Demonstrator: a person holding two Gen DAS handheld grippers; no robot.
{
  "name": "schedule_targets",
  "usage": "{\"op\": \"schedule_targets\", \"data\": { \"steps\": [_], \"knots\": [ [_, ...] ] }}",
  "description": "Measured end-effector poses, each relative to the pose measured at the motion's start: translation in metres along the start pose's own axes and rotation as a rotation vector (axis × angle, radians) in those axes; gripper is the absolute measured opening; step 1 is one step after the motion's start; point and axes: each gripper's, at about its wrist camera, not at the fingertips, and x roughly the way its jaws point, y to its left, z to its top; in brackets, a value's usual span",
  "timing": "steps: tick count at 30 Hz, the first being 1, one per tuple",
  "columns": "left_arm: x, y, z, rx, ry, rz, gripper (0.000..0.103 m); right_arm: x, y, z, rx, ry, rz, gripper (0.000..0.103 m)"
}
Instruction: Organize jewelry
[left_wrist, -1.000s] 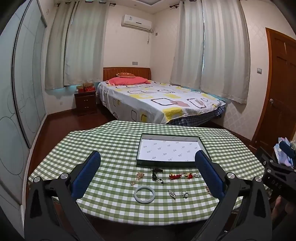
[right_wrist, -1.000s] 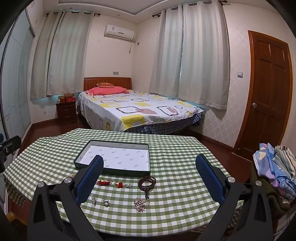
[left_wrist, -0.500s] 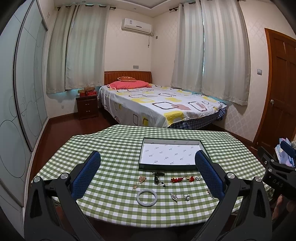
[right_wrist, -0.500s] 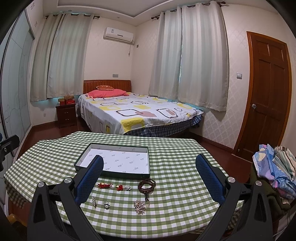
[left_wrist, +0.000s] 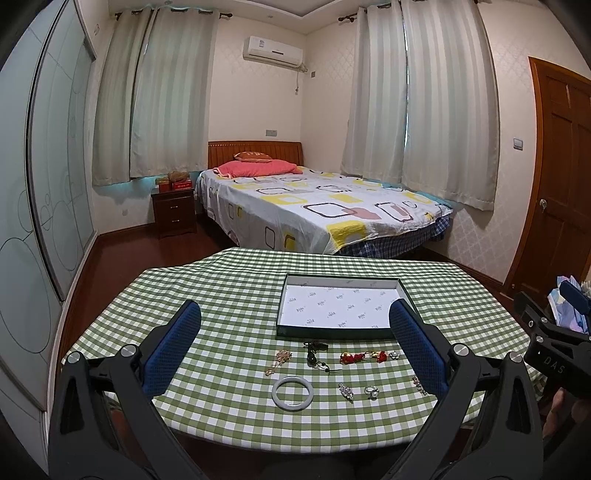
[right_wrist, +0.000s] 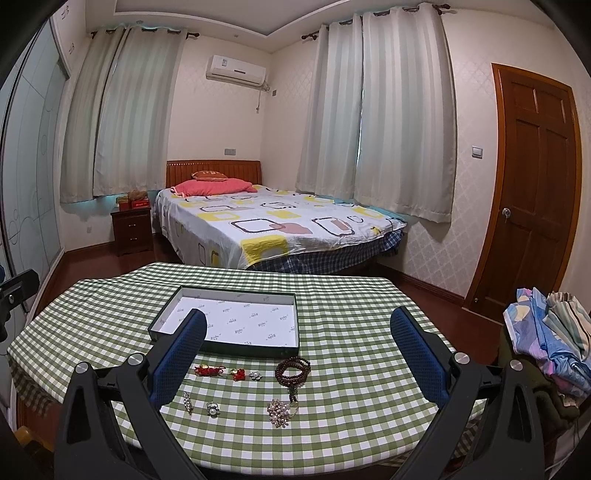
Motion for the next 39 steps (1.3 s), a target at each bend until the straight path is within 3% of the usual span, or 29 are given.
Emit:
{"op": "schedule_targets", "data": {
  "steps": [39],
  "knots": [
    [0.0007, 0.0053, 0.0003, -0.009, -0.004, 0.007, 0.099, -0.0006, 0.0012, 0.0001, -0.002, 0.003, 0.001, 0.097]
  ]
}}
